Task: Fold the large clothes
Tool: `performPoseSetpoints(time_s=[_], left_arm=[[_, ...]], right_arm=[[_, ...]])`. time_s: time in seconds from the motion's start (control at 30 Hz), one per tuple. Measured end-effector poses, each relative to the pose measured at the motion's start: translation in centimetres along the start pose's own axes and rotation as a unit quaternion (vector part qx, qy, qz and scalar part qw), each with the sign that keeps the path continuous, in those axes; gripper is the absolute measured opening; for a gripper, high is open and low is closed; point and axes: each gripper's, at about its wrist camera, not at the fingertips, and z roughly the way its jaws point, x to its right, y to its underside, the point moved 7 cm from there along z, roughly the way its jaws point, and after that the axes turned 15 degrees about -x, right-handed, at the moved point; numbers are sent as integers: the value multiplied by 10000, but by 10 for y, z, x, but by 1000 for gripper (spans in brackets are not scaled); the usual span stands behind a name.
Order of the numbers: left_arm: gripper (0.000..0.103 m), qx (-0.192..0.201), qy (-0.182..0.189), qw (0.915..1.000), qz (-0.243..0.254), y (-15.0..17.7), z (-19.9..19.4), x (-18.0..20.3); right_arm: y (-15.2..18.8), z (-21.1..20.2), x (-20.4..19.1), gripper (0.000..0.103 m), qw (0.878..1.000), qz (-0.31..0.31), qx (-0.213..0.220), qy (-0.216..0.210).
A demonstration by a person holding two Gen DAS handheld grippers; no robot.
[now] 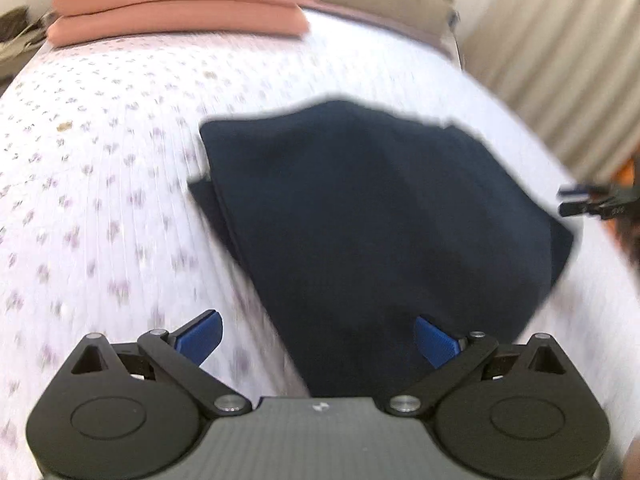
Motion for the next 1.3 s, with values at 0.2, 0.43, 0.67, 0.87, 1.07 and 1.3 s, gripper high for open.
performPoseSetpoints(time_s=[0.2,0.43,0.67,0.87,1.07,1.3], left_arm=[[103,110,264,9966,-769,-38,28,-31],[103,210,594,9936,-939,-46,55,-25],[103,-134,1487,9744,-1682,-39,61,-15],[100,-498,1613,9712,-1680,-28,70,6],[42,-549,610,9809,-1762,-33,75,11],[22,-477,-293,9875,-1472,-53,56,66]], right_arm=[[-92,20,-32,102,9881,1237,804,-440],[-144,104,-83,102,9945,758,695,182],[-100,141,-94,102,9958,767,424,258],[-42,111,-122,102,9944,52,787,709],[35,83,-134,102,9850,272,1527,753],[71,81,-151,102,9737,-200,1923,1202]])
